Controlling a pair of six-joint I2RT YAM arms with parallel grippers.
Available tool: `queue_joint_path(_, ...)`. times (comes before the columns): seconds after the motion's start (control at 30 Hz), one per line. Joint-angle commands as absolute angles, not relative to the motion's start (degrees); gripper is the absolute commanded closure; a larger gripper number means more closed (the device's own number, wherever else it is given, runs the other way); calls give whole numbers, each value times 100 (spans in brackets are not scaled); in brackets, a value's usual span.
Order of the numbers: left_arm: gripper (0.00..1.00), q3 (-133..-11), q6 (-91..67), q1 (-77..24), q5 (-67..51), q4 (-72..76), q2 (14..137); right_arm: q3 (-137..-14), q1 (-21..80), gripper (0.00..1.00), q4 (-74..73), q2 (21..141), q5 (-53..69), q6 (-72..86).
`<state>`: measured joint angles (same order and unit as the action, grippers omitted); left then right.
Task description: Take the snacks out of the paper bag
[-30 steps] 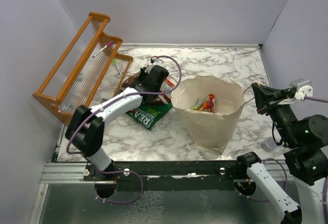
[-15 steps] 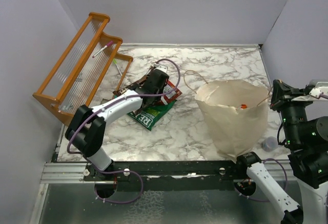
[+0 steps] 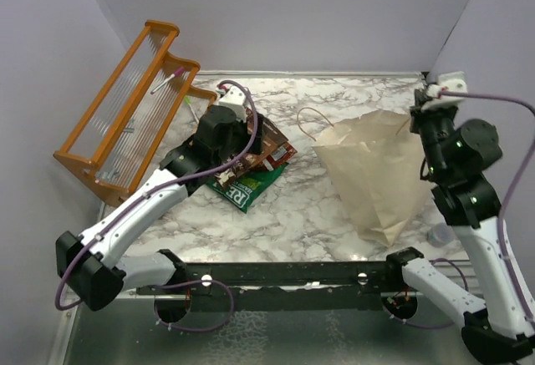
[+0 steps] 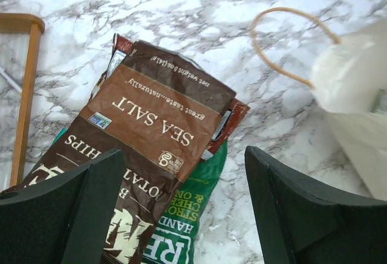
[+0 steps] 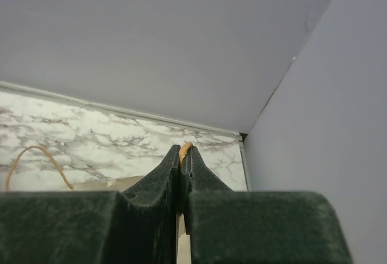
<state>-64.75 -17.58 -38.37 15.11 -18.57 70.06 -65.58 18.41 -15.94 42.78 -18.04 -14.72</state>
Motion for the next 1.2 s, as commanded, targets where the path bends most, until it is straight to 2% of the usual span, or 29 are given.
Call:
queue_joint_path(0.0, 17, -6322, -1885, -3823, 988, -2005, 6382, -7229, 1898, 98, -609, 5204, -515, -2863)
queue_joint_path(0.1, 15, -6239, -1940, -3823, 939, -2111, 5946, -7791, 1909, 98, -1490, 5746, 1260, -3327)
queue_joint_path(0.2, 14, -6126, -2039, -3823, 891, -2180, 5463, -8167, 1959, 98, -2304, 6143, 3508, -3005)
queue_joint_path(0.3, 12, -5941, -2179, -3823, 841, -2142, 4984, -7456, 1968, 98, -1799, 5887, 5652, -1864)
queue_joint_path(0.37, 11, -5839, -2256, -3823, 747, -2121, 4722, -6787, 1972, 98, -1268, 5390, 6614, -1146)
queue_joint_path(0.43, 11, -5737, -2338, -3823, 650, -2098, 4535, -6111, 1973, 97, -586, 4842, 6585, -161)
queue_joint_path(0.5, 11, -5615, -2392, -3823, 440, -1944, 4410, -5683, 1967, 97, -565, 4367, 6019, 253)
queue_joint_path(0.63, 11, -5273, -2588, -3823, -471, -1248, 4298, -5632, 1969, 97, -1654, 3822, 4937, 142)
queue_joint_path(0.8, 11, -4330, -3334, -3823, -1655, 126, 4197, -5263, 1969, 97, -1444, 3419, 4897, 272)
queue_joint_path(0.93, 13, -3565, -4002, -3844, -2060, 1140, 3906, -4904, 1969, 98, -1128, 3247, 4870, 322)
queue_joint_path(1.17, 19, -3426, -3591, -4464, -2138, 1019, 3686, -4707, 1969, 98, -836, 3151, 4729, 413)
